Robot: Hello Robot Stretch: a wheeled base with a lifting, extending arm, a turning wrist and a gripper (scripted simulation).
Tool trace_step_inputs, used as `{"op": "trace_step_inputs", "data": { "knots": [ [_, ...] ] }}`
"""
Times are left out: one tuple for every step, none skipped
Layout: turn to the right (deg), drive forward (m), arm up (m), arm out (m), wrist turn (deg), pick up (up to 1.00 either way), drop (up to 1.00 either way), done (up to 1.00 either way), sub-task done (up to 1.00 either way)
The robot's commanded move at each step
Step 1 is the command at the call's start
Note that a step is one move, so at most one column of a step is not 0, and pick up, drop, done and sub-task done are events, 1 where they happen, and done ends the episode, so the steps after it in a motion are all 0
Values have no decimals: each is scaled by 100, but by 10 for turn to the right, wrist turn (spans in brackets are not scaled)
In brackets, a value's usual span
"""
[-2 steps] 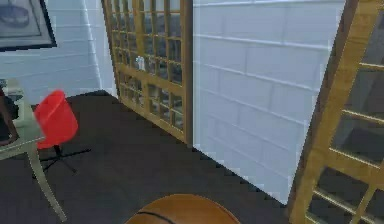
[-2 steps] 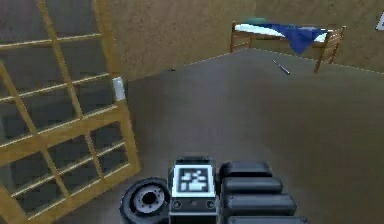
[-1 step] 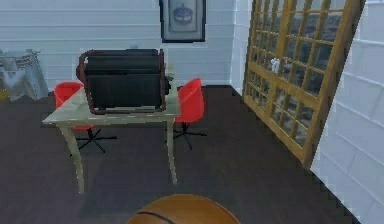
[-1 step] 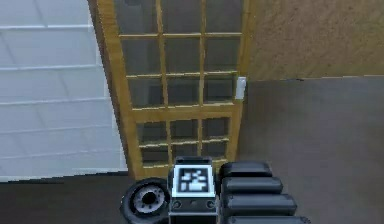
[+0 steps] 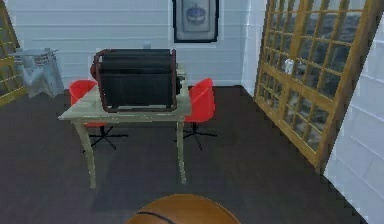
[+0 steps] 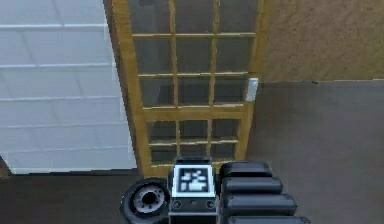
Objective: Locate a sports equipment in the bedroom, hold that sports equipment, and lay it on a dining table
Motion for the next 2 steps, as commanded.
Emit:
{"op": "trace_step_inputs", "data": {
  "knots": [
    [0,70,0,0,0,0,0,0,0],
    [-450,0,0,0,0,0,0,0,0]
  ]
}}
